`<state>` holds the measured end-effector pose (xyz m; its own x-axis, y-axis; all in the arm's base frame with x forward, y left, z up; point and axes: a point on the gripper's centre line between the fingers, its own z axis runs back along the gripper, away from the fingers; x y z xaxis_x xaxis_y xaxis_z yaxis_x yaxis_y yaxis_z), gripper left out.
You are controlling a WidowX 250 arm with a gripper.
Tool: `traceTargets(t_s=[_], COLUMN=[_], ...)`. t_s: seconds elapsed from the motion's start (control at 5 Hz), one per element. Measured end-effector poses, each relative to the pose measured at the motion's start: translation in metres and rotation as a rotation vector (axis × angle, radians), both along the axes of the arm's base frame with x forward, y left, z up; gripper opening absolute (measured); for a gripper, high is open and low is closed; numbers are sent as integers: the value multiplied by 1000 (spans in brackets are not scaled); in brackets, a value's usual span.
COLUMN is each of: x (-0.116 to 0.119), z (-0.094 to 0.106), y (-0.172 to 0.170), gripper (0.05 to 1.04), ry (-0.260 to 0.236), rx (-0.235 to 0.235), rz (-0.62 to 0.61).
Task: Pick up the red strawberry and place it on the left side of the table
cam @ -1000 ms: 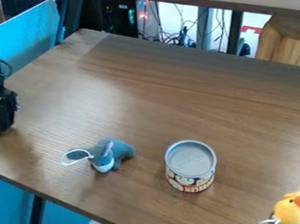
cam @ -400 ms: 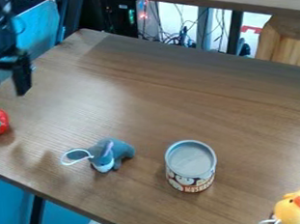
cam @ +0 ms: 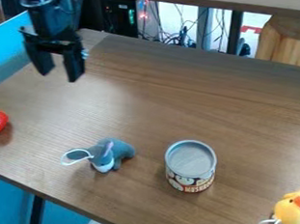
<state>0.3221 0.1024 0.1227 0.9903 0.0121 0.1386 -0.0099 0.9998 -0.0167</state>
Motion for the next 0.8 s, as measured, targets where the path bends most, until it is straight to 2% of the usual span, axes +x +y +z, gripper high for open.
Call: traceTargets(t_s=[0.2,0.4,0.8], x=[-8,-8,-13], z=[0,-6,-15], y=[-44,-86,-124], gripper=[1005,1005,1005], ry=[-41,-43,-28], rx=[-57,-90,-44], rz=[-25,-45,-95])
